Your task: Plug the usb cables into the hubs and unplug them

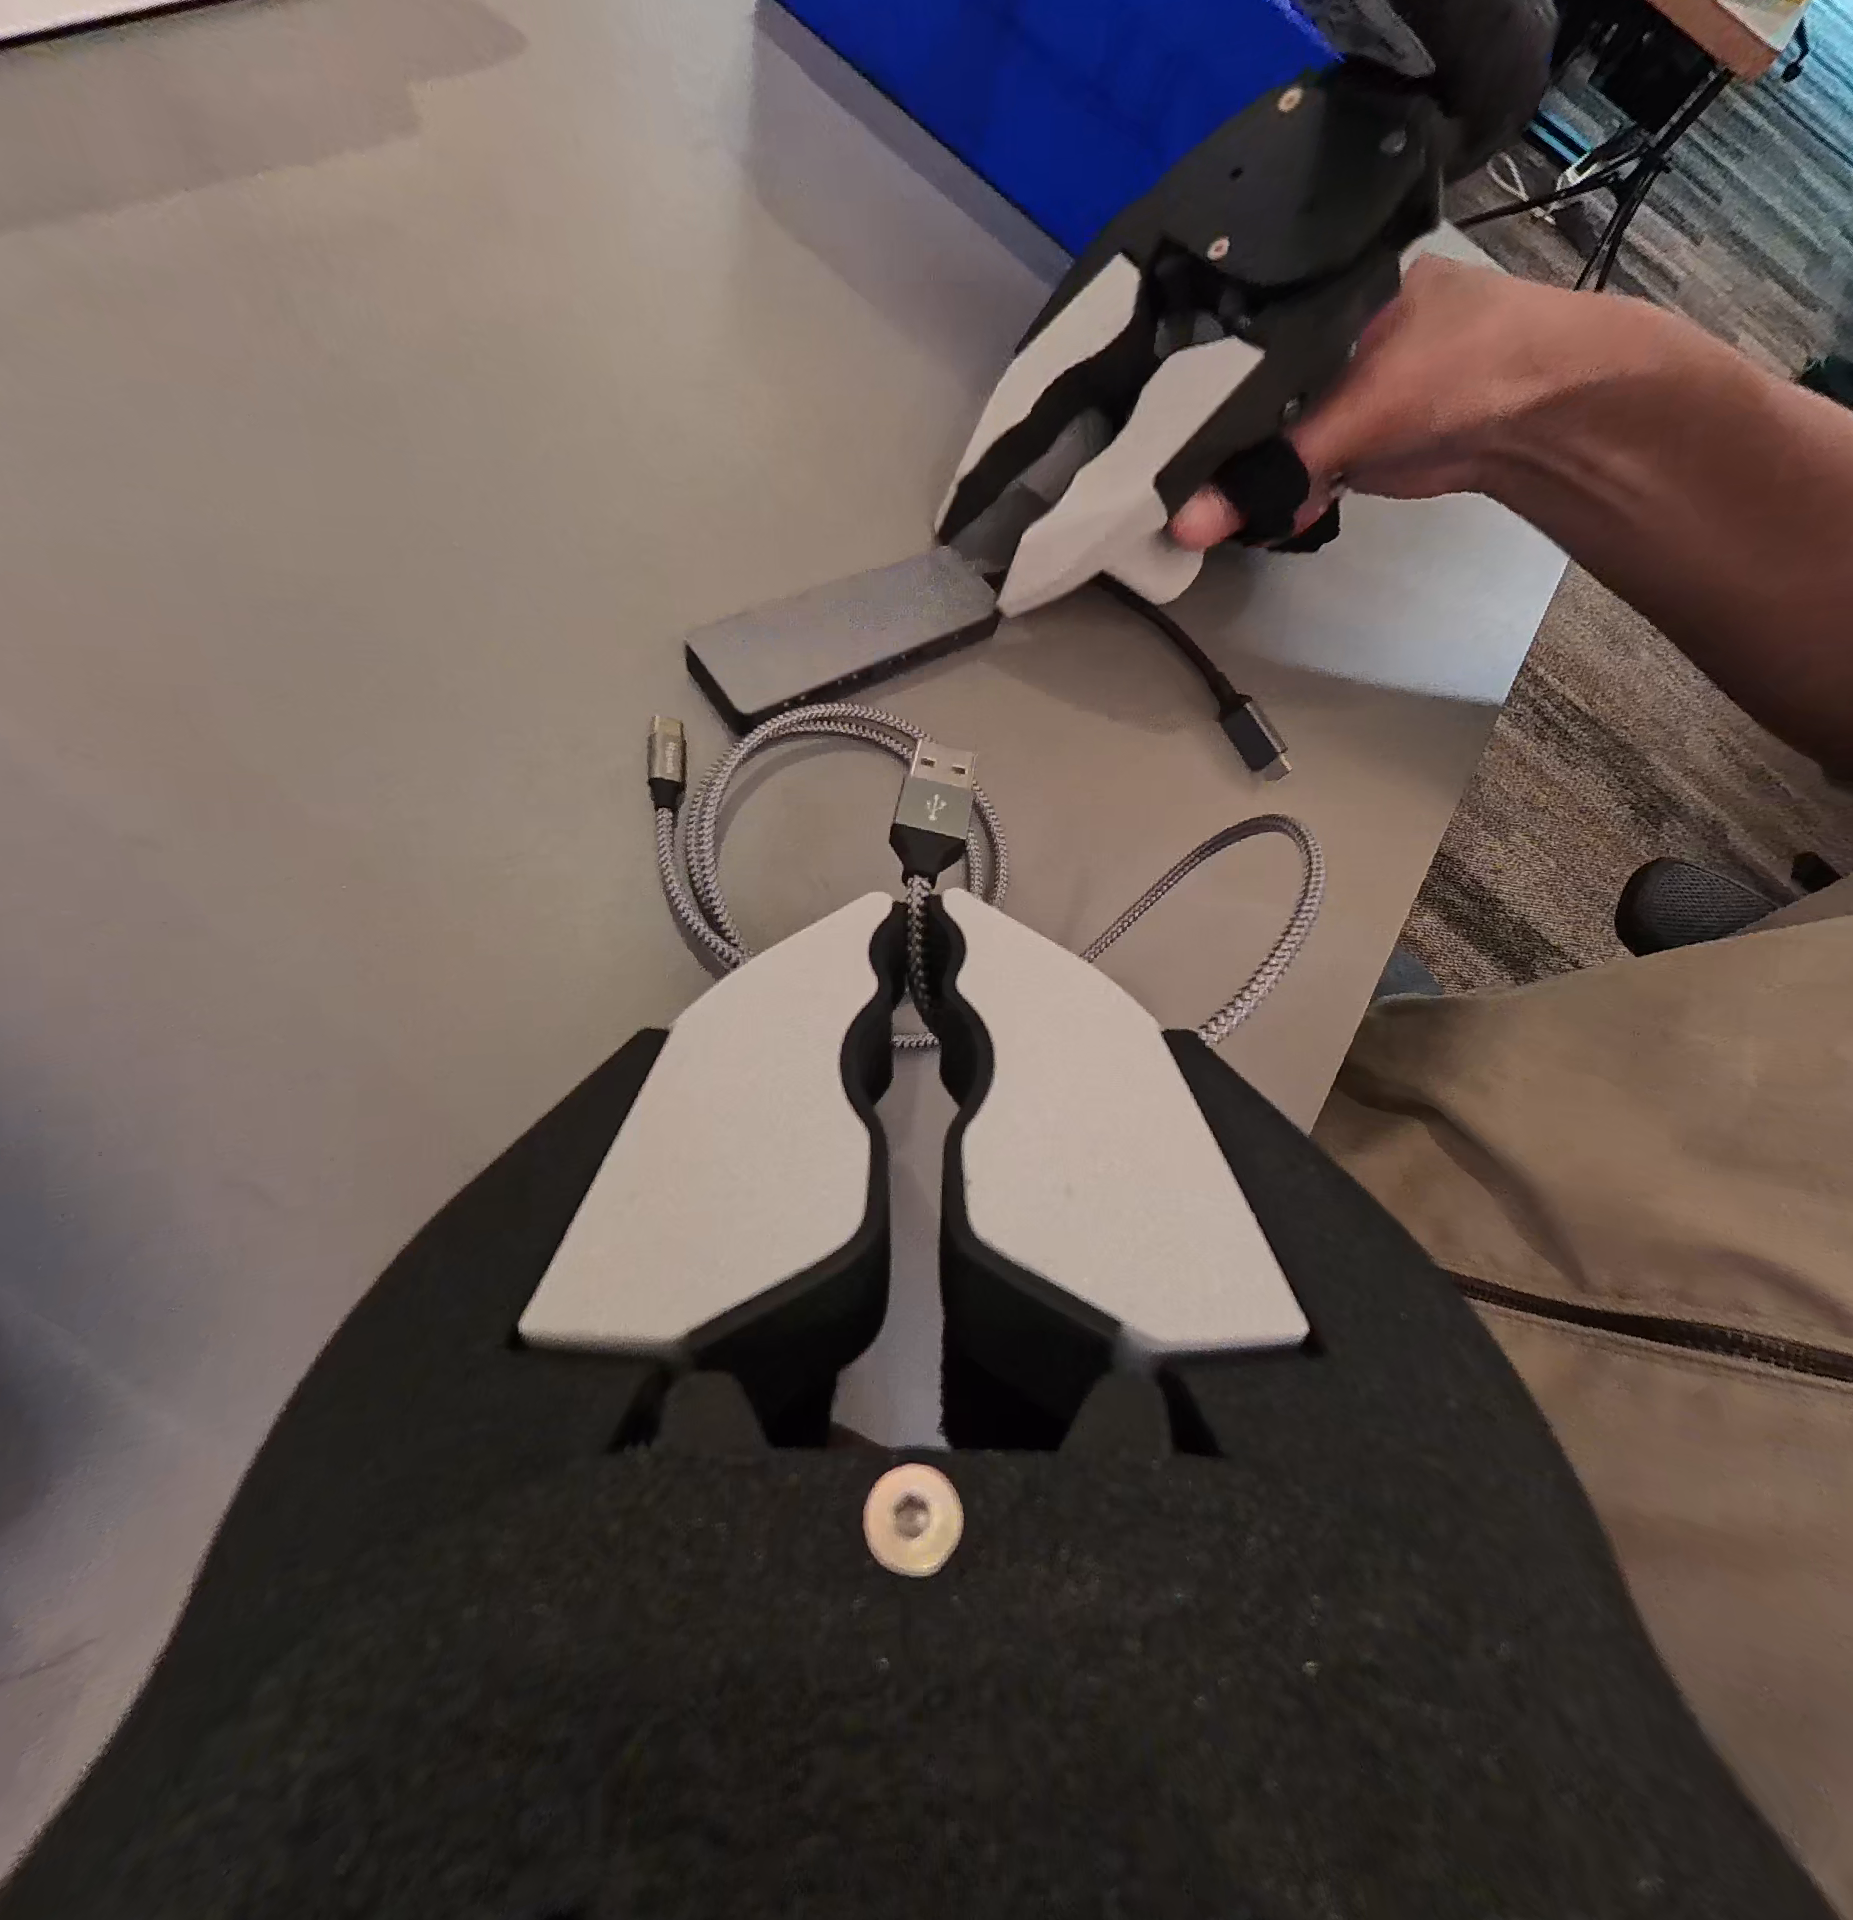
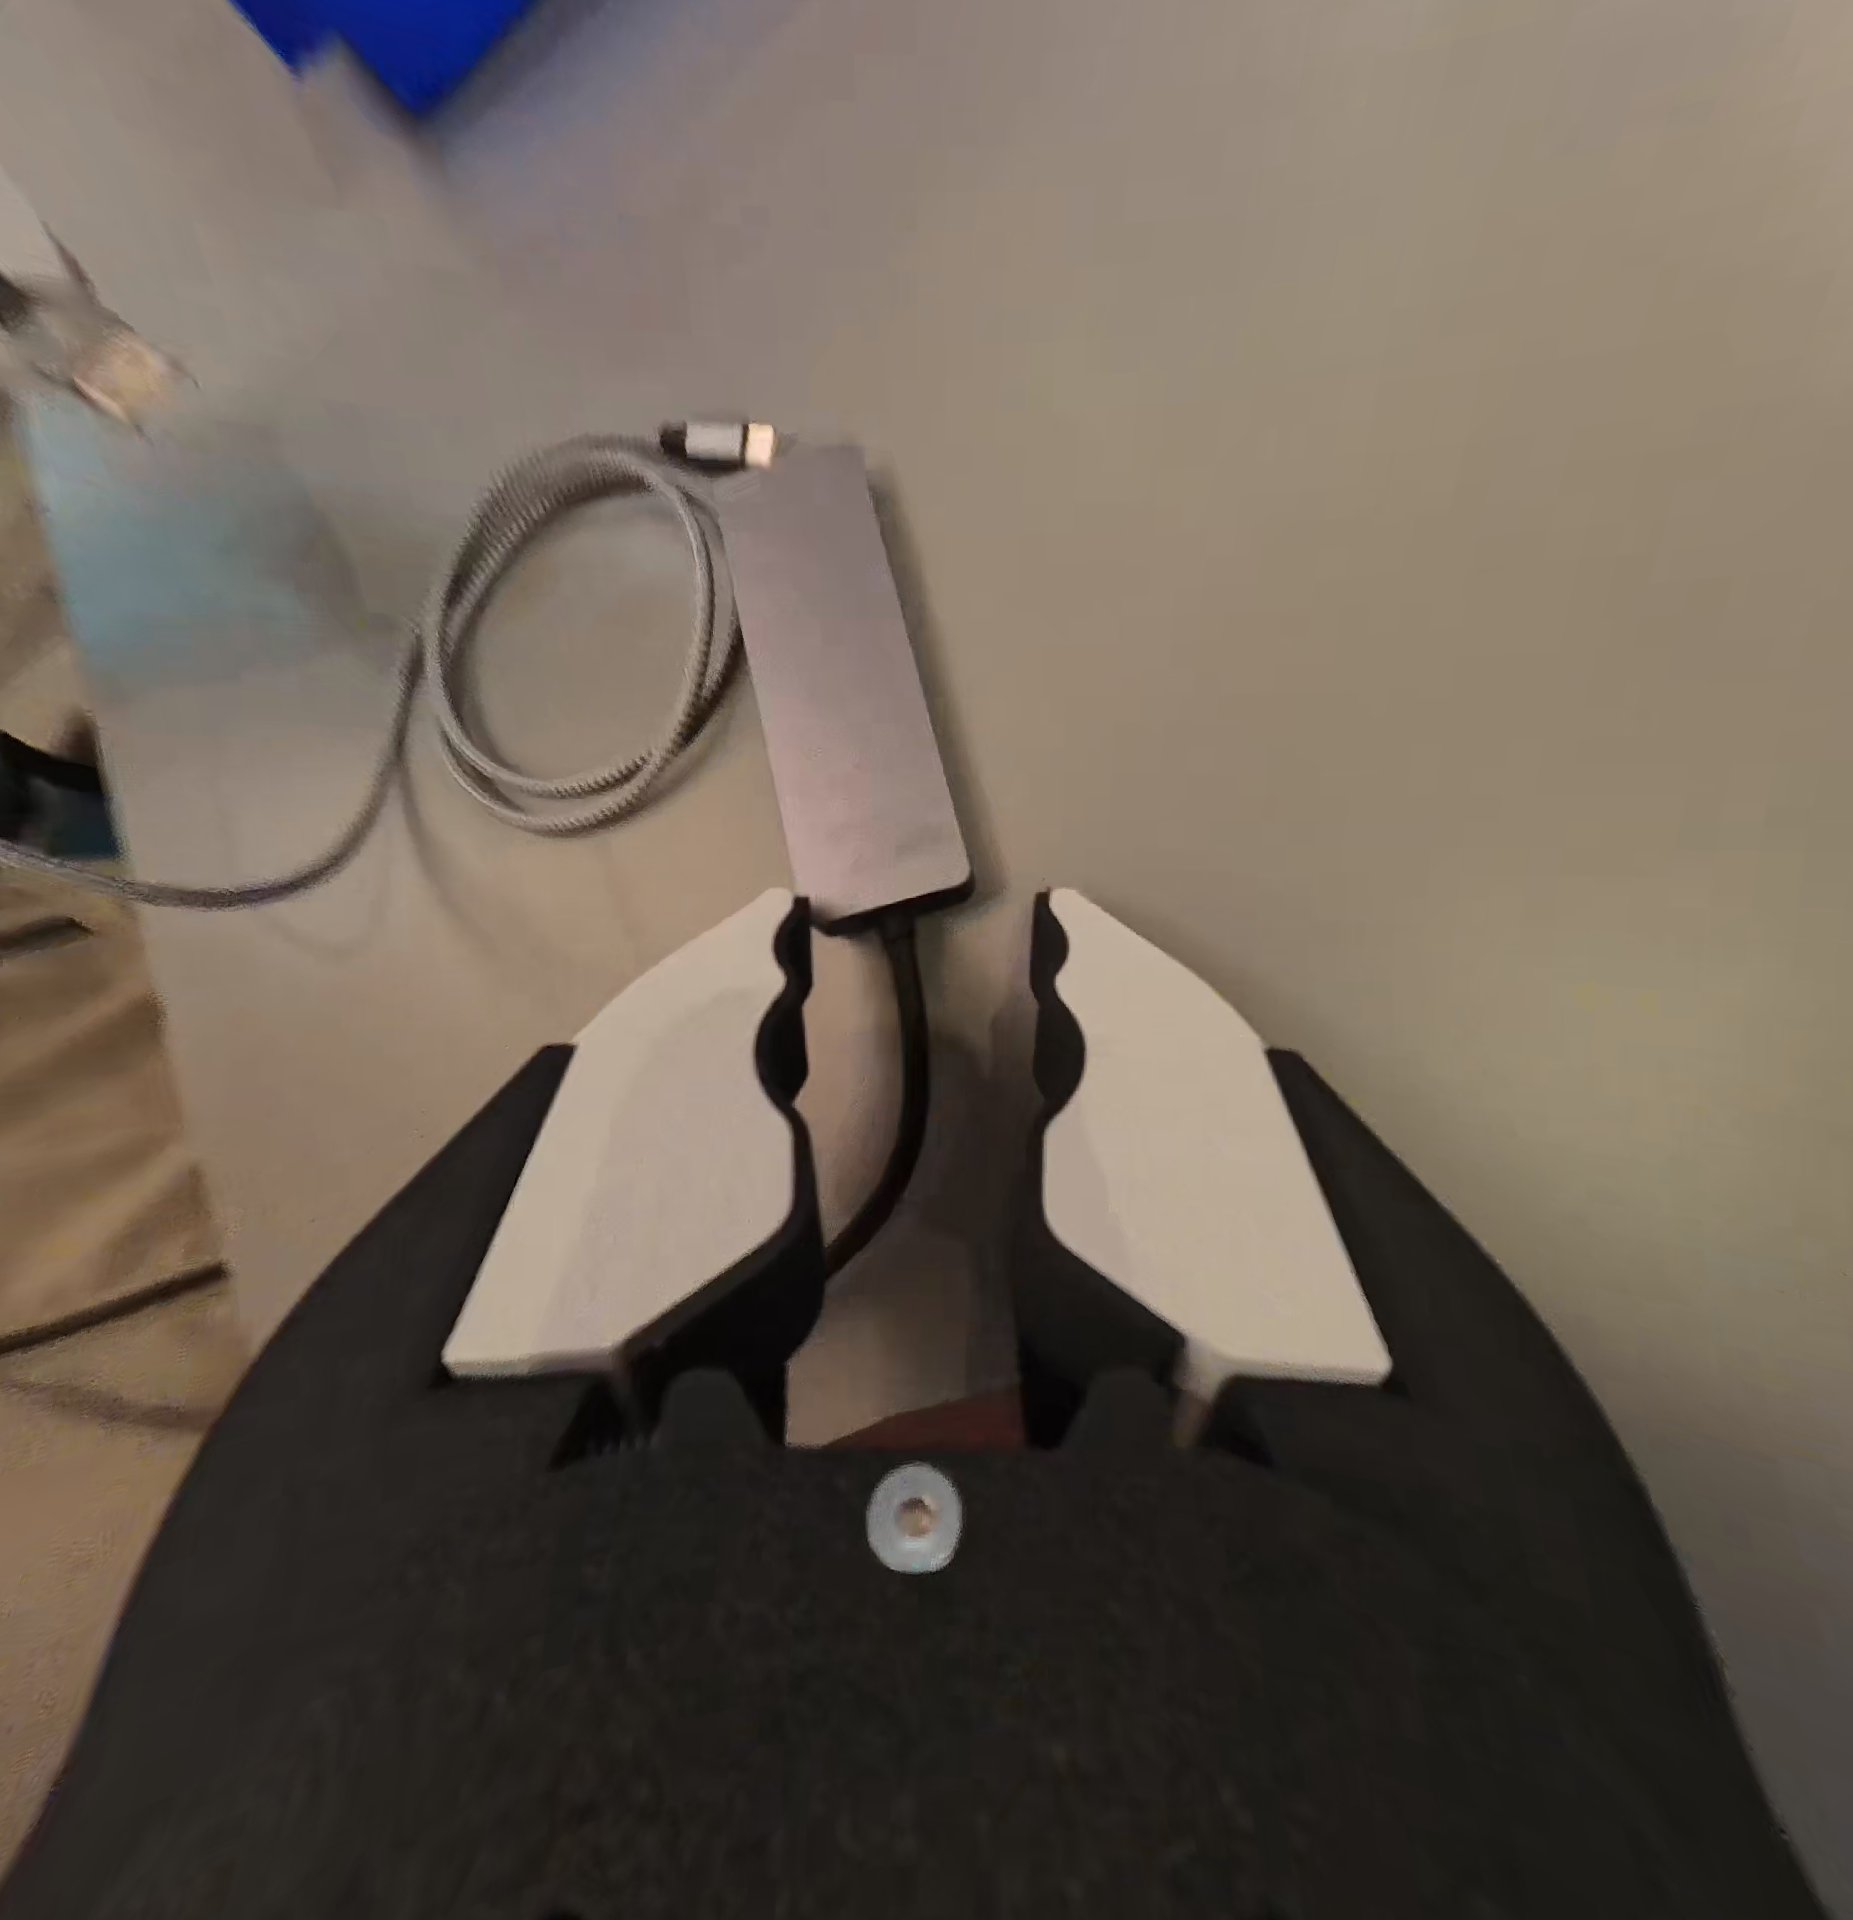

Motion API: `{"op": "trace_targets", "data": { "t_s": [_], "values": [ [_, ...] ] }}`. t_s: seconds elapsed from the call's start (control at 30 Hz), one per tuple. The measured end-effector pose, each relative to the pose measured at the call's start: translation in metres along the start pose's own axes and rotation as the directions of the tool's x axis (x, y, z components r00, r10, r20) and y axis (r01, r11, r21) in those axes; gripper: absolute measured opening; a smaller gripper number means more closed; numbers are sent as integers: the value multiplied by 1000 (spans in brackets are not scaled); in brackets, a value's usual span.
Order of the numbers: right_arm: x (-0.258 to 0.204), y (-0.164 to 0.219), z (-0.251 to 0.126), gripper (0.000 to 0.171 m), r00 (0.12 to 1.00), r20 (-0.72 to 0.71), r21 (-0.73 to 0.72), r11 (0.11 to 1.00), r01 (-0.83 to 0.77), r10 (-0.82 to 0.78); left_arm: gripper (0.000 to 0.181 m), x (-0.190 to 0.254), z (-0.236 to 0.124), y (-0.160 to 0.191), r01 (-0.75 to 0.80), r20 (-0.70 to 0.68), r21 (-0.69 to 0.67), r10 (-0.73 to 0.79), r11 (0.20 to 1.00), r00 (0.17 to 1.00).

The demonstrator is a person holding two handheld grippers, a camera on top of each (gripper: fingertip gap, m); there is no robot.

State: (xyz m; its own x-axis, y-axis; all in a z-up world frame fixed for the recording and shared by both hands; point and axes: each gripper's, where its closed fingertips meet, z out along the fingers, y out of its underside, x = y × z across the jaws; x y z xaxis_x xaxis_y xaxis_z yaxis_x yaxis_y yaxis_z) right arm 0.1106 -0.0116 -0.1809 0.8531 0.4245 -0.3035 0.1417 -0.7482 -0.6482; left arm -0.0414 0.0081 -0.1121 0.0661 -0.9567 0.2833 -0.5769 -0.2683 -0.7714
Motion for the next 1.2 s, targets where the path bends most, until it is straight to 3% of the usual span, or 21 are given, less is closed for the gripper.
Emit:
{"op": "trace_targets", "data": {
  "t_s": [0.3, 0.57, 0.7, 0.77, 0.9, 1.03, 1.2],
  "values": [
    [-8, 2, 11, 34, 946, -125, -73, 953, 293, -300, 3, 4, 4, 0, -21, 5, -2, 21, 1000, 1000],
    [-9, -8, 13, 52, 974, -47, -19, 975, 220, -220, 3, 5, 0, 1, -4, -15, 6, 4, 1000, 1000],
    [-8, -12, 13, 45, 990, 49, 8, 991, 135, -136, 3, 7, -1, 2, 2, -34, 5, -2, 1000, 999],
    [-8, -9, 15, 35, 983, 34, -18, 984, 179, -178, 3, 7, 0, 3, 5, -33, 4, -4, 1000, 999],
    [-15, -5, 19, 34, 958, -7, -28, 958, 285, -286, 3, 4, 4, 5, 16, -25, -6, -16, 1000, 1000],
    [-14, -5, 20, 34, 956, -60, -18, 958, 287, -288, 3, -13, 12, 15, -15, 94, -72, 22, 997, 995],
    [-14, -14, 9, 33, 984, -50, 64, 983, 173, -170, 3, -29, 11, 1, -129, 280, -30, 132, 991, 951]
  ]
}}
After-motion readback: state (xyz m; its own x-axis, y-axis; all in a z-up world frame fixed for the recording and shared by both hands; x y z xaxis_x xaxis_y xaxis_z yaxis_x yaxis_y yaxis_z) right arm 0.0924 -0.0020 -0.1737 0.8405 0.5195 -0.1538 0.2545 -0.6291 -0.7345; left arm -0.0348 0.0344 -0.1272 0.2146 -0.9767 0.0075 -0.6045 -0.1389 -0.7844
